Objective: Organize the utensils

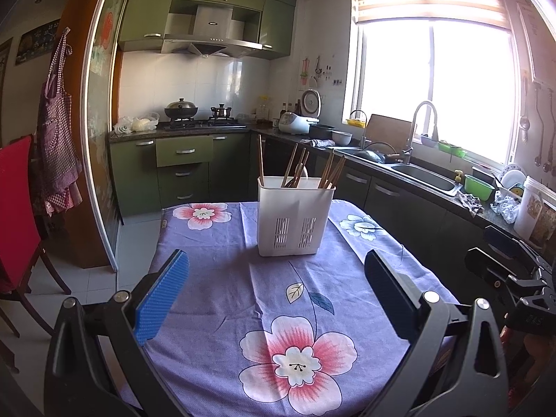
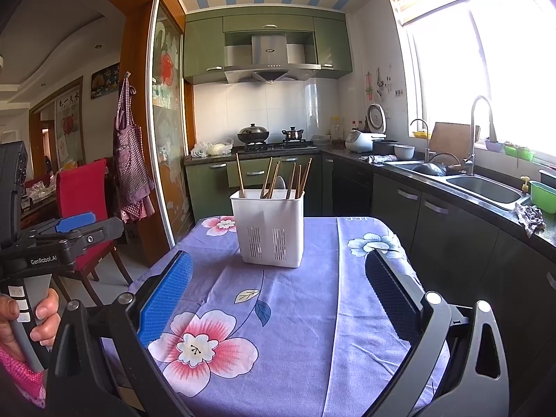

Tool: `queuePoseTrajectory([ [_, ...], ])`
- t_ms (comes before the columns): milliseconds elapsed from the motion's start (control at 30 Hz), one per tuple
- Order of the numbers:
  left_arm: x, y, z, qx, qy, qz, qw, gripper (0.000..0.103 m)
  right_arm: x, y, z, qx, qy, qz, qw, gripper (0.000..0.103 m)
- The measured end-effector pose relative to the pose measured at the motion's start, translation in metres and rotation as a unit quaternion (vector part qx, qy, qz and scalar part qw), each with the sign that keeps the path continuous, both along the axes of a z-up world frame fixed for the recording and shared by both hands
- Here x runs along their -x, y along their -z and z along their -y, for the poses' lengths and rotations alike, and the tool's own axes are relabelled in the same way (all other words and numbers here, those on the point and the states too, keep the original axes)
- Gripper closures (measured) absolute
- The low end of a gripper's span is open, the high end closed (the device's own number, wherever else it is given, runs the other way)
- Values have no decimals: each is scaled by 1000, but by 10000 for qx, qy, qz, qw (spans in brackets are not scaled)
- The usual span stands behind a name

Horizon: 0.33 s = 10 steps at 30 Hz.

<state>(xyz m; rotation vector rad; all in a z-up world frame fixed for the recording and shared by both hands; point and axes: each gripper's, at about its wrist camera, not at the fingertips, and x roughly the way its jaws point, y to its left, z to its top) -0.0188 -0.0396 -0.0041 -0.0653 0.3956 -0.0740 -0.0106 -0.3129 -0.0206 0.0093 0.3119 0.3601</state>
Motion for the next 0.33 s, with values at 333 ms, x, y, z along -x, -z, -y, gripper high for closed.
queuePoseTrajectory([
  [333, -7, 3, -7, 97, -55, -249, 9996, 7, -2, 2, 0, 7, 7, -17, 10000, 5],
])
